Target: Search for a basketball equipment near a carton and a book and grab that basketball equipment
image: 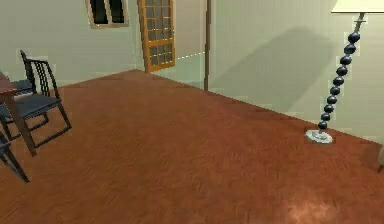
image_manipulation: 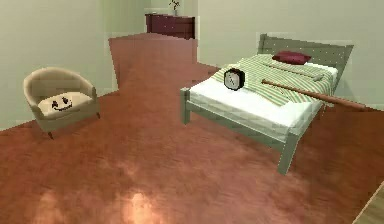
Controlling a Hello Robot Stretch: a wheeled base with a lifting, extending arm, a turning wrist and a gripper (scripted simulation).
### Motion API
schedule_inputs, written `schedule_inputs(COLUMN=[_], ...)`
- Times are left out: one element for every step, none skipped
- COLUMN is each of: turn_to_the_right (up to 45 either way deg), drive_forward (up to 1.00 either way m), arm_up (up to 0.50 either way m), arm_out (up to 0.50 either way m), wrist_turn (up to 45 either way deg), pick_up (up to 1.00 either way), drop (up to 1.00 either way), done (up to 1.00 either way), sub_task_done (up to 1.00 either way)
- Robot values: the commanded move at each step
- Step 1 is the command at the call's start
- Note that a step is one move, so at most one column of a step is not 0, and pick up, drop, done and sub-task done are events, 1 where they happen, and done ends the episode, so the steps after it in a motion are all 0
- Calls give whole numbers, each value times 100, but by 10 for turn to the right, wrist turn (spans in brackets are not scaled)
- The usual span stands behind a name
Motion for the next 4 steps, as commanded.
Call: schedule_inputs(turn_to_the_right=[0, -450, -30, 0], drive_forward=[50, 0, 0, 65], arm_up=[0, 0, 0, 0], arm_out=[0, 0, 0, 0], wrist_turn=[0, 0, 0, 0], pick_up=[0, 0, 0, 0], drop=[0, 0, 0, 0], done=[0, 0, 0, 0], sub_task_done=[0, 0, 0, 0])
